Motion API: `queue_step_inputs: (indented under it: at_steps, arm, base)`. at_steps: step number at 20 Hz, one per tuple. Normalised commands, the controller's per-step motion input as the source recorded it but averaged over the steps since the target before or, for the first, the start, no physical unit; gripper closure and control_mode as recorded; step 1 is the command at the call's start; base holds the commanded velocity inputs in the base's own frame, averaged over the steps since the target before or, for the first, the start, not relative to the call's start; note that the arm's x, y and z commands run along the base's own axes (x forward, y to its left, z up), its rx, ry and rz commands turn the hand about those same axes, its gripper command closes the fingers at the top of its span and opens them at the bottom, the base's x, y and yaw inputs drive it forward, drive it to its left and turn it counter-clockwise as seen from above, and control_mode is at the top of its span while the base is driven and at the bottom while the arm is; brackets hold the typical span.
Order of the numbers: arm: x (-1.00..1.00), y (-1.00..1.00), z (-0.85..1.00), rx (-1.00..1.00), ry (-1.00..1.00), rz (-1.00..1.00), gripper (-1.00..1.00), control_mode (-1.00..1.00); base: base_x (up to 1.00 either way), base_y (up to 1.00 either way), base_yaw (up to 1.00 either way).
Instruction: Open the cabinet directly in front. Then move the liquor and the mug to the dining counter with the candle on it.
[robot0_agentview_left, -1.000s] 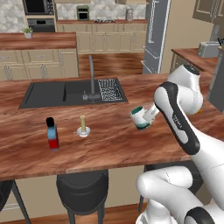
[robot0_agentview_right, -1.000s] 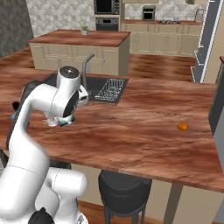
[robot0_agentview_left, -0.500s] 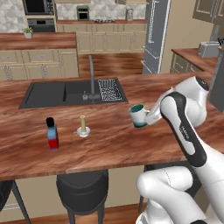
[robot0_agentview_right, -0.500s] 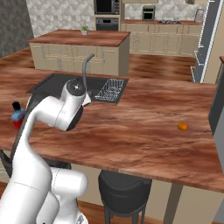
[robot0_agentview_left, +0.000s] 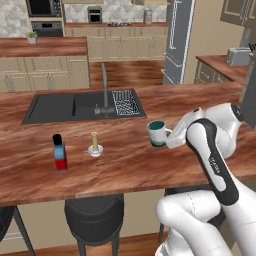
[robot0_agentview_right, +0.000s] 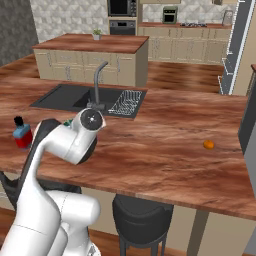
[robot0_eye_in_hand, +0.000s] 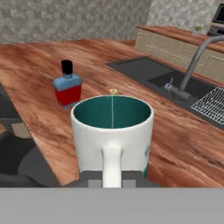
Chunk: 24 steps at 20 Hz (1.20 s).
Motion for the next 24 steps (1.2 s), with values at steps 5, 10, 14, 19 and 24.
queue_step_inputs:
  at_steps: [5, 10, 14, 19, 24]
  arm:
    - [0.45, 0.17, -0.22, 0.08, 0.0, 0.02, 1.0, -1.0]
    - [0.58, 0.21, -0.24, 0.16, 0.0, 0.04, 1.0, -1.0]
    - [0.51, 0.16, -0.22, 0.16, 0.0, 0.05, 1.0, -1.0]
    - [0.31, 0.16, -0.06, 0.03, 0.1, 0.04, 1.0, -1.0]
    - [0.04, 0.0, -0.06, 0.0, 0.08, 0.0, 1.0, -1.0]
  base:
    - [0.0, 0.0, 0.0]
    - [0.0, 0.0, 0.0]
    - [0.0, 0.0, 0.0]
    - [0.0, 0.0, 0.0]
    - [0.0, 0.0, 0.0]
